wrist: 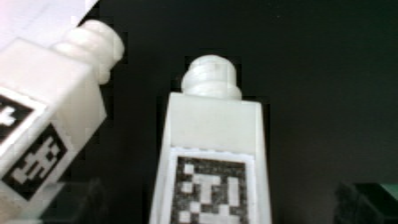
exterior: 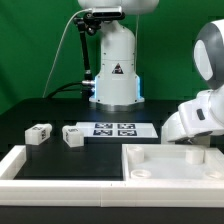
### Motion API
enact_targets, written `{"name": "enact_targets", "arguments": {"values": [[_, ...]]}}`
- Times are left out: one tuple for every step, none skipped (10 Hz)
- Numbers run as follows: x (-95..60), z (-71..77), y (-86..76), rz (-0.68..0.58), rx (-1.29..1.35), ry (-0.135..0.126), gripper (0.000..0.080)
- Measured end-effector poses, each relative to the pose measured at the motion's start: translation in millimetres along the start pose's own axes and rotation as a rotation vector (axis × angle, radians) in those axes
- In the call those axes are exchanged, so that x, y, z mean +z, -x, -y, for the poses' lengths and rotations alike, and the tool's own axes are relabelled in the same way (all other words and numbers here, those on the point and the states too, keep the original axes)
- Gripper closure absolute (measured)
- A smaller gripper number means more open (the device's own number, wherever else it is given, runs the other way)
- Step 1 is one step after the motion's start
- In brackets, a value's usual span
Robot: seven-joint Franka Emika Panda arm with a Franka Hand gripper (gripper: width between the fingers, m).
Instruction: Assemble one leg
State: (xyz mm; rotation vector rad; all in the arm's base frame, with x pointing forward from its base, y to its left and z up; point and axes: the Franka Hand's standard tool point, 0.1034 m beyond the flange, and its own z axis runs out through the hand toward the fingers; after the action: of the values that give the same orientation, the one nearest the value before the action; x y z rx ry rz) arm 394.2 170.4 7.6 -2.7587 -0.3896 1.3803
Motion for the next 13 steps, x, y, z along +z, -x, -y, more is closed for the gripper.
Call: {"name": "enact_targets", "arguments": {"values": [[0.8,0.0,-1.4,-0.006,0.0,-0.001,0.0151],[0.8,0.0,-1.4,-0.006,0.0,-0.001,0.0297],[0.9,0.0,-1.4,-0.006,0.0,-0.001,0.0447],[0.5,-0.1,-0.6,-0.004,0.0,-0.001,0.0447],[0.5,-0.1,-0.6,-0.004,0.0,-0.001,0.0509],[0.5,-0.1,-0.6,-0.004,0.0,-0.001,0.0509],[0.5,-0.1,-0.6,-0.004,0.0,-0.001,0.0509],[0.5,-0.1,-0.6,-0.004,0.0,-0.001,0.0509],[0.4,-0.2,-0.6,-0.004,0.0,-0.001,0.0509],[-0.9,0.0,1.2,0.0,-0.001,-0.001,0.0509],[-12.7,-0.4,16.3,0.035,-0.002,0.001,0.0509],[-29.1,-0.5,32.7,0.051,0.0,0.006,0.0509],[-44.1,-1.6,47.1,0.062,0.004,0.008,0.0509]]}}
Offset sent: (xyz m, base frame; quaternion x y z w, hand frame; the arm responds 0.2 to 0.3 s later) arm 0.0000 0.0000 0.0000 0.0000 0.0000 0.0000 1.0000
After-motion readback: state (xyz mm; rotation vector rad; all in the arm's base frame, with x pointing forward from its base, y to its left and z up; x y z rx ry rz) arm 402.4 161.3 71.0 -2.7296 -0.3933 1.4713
